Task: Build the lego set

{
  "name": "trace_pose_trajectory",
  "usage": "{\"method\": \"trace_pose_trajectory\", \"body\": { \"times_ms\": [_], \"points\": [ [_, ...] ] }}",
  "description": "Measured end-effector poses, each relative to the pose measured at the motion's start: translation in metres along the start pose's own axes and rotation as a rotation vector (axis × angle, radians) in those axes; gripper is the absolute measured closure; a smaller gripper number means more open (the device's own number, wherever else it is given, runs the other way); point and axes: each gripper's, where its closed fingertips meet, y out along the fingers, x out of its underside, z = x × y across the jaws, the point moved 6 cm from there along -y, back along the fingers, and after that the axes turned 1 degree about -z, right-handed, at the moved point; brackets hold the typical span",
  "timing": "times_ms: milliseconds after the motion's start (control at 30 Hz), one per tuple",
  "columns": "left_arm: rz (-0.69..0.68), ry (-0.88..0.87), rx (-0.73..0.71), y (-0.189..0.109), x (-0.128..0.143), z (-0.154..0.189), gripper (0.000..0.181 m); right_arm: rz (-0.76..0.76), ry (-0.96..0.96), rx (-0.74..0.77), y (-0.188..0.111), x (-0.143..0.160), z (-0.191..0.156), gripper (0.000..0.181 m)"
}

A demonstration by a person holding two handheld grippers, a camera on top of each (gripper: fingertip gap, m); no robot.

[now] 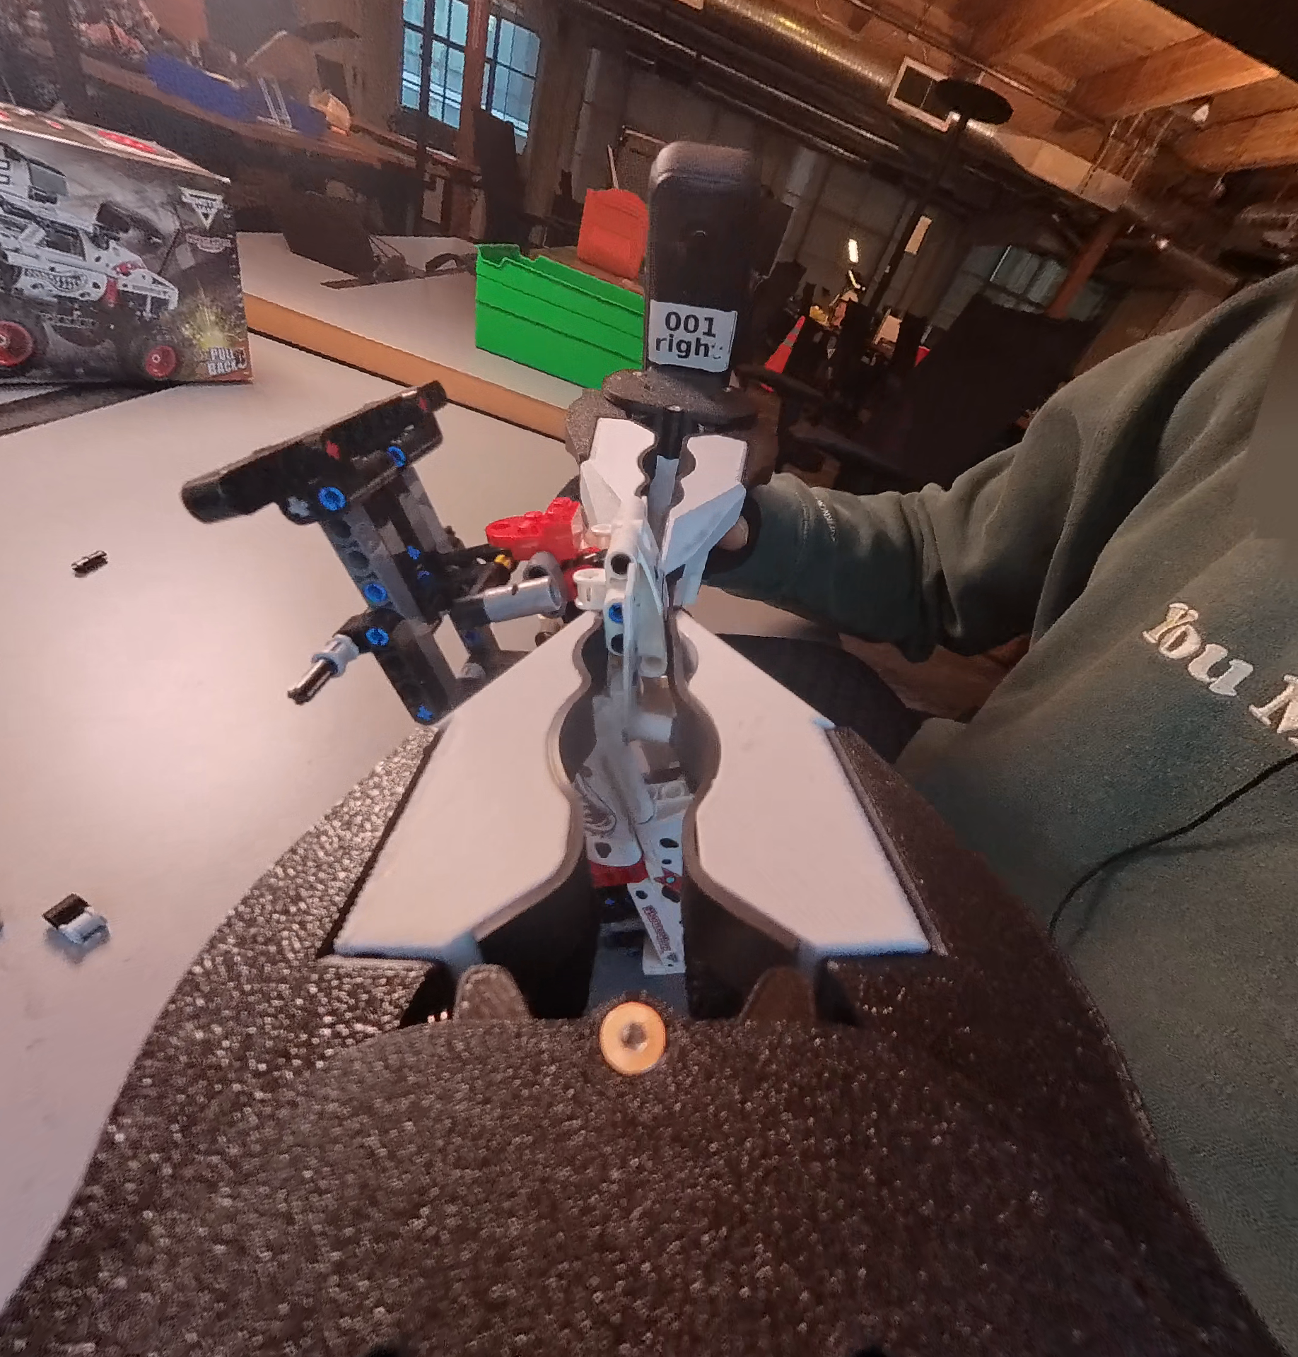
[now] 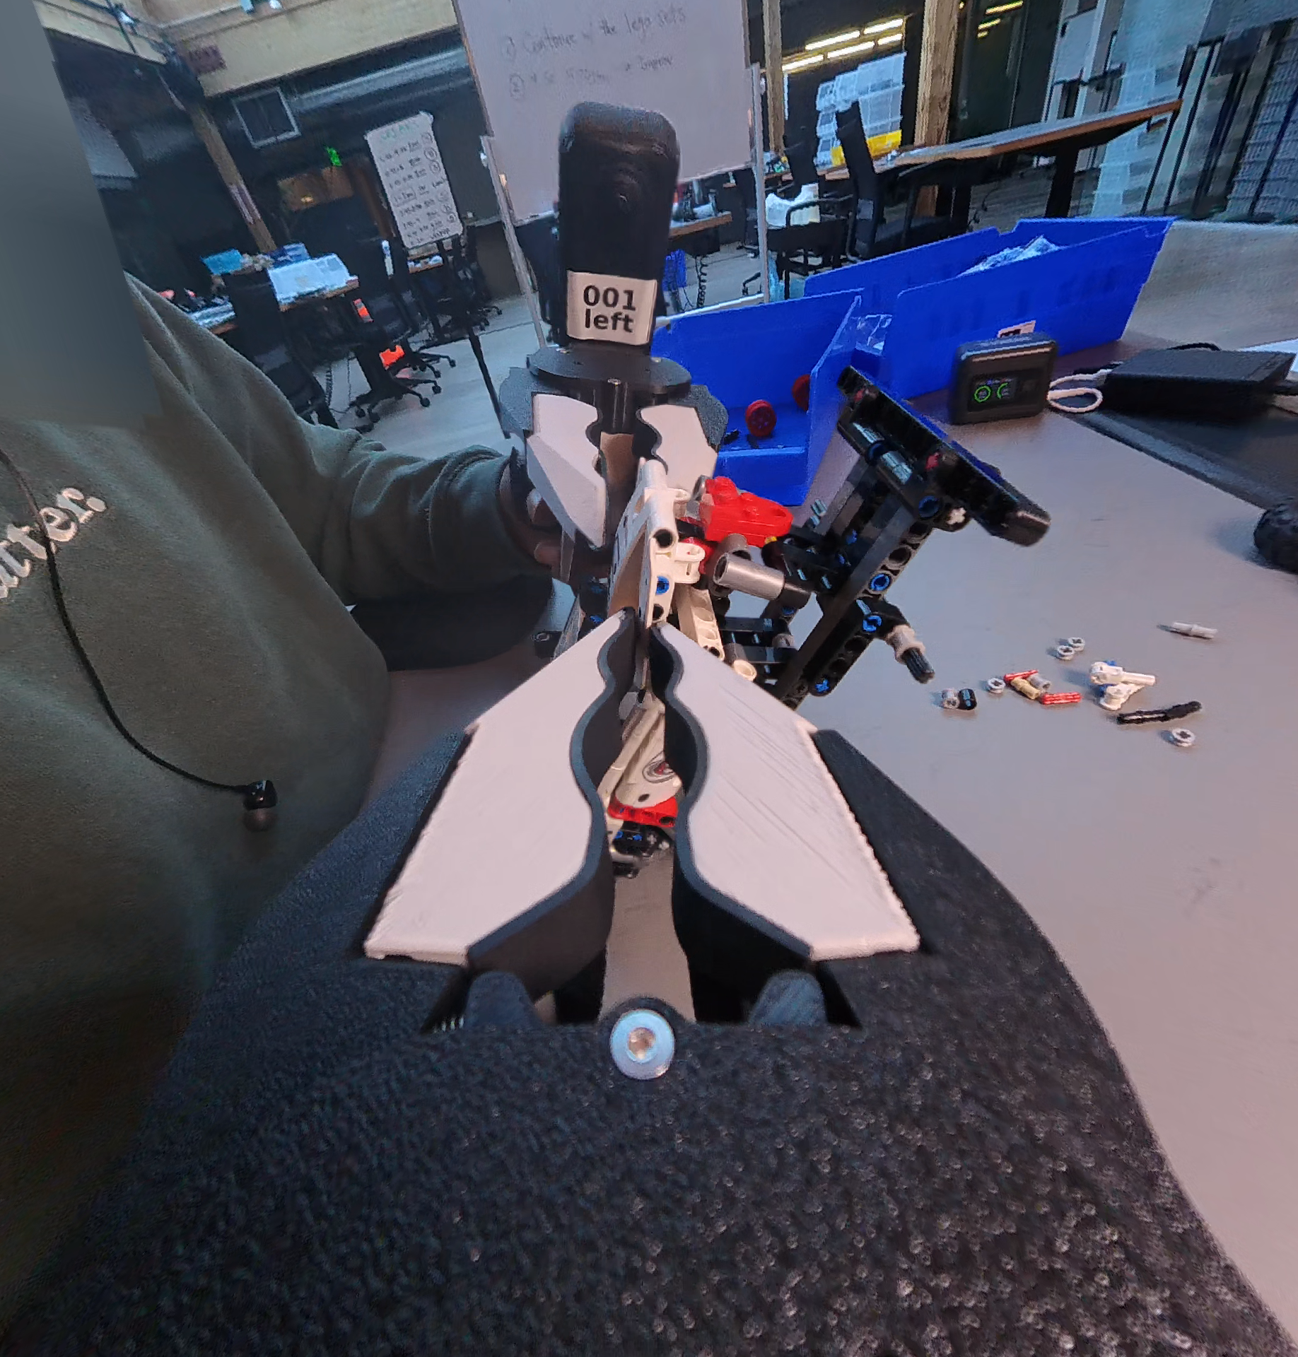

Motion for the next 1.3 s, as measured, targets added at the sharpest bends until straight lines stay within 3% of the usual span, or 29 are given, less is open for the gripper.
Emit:
{"method": "trace_pose_trajectory", "body": {
  "times_ms": [200,433,733,867,967,1033,1300],
  "points": [
    [0.023,-0.147,0.03,-0.004,0.0,-0.008,0.154,0.041,0.052,-0.01,0.006,0.0,0.004,0.181],
    [-0.003,-0.238,-0.025,-0.006,0.002,-0.021,0.166,0.075,0.111,-0.023,0.01,0.004,0.014,0.181],
    [0.015,-0.329,0.055,-0.008,0.007,-0.029,0.171,0.112,0.218,-0.101,0.01,0.015,0.023,0.181],
    [0.042,-0.34,0.036,-0.009,0.007,-0.033,0.178,0.112,0.242,-0.113,0.001,0.017,0.025,0.181],
    [0.14,-0.386,-0.041,-0.039,0.011,-0.053,0.178,0.219,0.28,0.018,-0.042,0.015,0.046,0.181],
    [0.109,-0.357,-0.008,-0.028,0.008,-0.05,0.177,0.19,0.233,0.02,-0.037,0.017,0.035,0.181],
    [0.093,-0.467,0.062,-0.015,0.013,-0.056,0.176,0.184,0.316,0.026,-0.047,0.02,0.047,0.181]
  ]
}}
